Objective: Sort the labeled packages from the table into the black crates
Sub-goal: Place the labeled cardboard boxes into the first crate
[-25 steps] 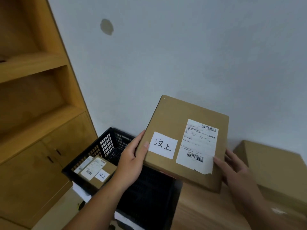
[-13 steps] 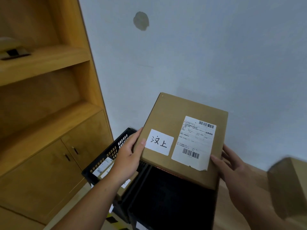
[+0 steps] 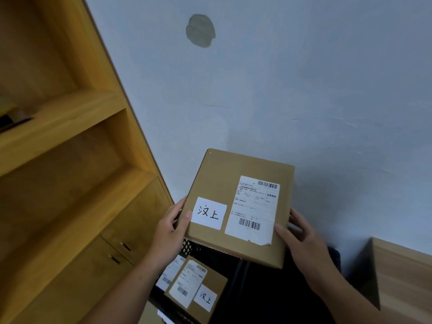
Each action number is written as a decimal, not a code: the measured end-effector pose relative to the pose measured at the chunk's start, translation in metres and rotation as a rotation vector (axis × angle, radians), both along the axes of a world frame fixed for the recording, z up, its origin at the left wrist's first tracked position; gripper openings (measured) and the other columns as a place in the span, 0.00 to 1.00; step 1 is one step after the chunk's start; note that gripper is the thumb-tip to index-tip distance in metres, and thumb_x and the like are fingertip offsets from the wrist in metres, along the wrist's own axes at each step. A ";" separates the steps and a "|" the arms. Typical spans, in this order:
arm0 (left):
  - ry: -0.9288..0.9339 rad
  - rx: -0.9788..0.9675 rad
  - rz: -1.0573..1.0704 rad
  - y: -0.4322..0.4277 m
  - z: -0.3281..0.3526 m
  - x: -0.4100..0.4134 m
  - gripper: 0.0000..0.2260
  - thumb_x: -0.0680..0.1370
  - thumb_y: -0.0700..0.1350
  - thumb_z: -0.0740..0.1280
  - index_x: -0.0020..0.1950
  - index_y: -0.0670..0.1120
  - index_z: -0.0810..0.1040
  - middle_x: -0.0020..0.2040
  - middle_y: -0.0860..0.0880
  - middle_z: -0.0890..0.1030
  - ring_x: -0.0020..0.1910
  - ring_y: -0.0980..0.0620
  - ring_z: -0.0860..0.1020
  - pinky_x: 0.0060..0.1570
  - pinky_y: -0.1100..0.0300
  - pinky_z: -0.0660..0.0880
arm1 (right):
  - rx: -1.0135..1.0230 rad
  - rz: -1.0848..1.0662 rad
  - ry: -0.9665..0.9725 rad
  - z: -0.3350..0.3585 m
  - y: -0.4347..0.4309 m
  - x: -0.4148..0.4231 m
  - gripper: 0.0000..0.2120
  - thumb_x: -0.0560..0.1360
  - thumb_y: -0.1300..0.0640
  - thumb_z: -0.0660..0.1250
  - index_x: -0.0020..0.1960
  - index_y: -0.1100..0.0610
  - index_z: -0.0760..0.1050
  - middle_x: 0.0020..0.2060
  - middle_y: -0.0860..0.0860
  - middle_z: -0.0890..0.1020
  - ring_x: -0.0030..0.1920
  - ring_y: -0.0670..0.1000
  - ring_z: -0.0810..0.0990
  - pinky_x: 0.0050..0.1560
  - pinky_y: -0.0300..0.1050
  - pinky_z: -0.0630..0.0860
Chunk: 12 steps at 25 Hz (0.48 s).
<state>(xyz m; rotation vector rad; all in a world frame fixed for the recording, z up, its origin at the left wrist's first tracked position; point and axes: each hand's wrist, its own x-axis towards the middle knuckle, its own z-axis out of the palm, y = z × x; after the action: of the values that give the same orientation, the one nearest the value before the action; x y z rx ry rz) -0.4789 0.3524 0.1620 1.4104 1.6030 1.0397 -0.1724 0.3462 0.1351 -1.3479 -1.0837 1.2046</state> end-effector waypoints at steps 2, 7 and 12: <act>0.000 -0.035 -0.022 0.029 -0.010 -0.024 0.16 0.83 0.56 0.63 0.69 0.70 0.67 0.59 0.77 0.74 0.58 0.81 0.71 0.47 0.77 0.75 | -0.015 -0.004 -0.031 -0.009 0.022 -0.023 0.26 0.78 0.55 0.72 0.71 0.35 0.71 0.59 0.34 0.82 0.57 0.39 0.83 0.46 0.34 0.82; -0.050 -0.133 -0.118 0.112 -0.067 -0.091 0.15 0.83 0.55 0.64 0.68 0.71 0.69 0.61 0.64 0.79 0.56 0.68 0.79 0.46 0.68 0.80 | -0.127 -0.071 -0.078 -0.048 0.070 -0.091 0.25 0.79 0.56 0.71 0.63 0.27 0.72 0.55 0.31 0.83 0.53 0.35 0.83 0.43 0.31 0.81; -0.050 -0.283 -0.188 0.182 -0.163 -0.148 0.21 0.83 0.53 0.66 0.76 0.60 0.70 0.67 0.57 0.78 0.66 0.55 0.77 0.63 0.50 0.79 | -0.325 -0.219 -0.152 -0.116 0.110 -0.159 0.31 0.79 0.62 0.70 0.76 0.42 0.67 0.60 0.39 0.81 0.50 0.39 0.83 0.42 0.35 0.82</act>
<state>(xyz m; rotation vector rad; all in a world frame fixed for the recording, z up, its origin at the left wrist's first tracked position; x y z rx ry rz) -0.6271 0.5346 -0.0013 1.3032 1.4829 0.7027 -0.3315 0.4566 0.0187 -1.7828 -0.8394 1.1624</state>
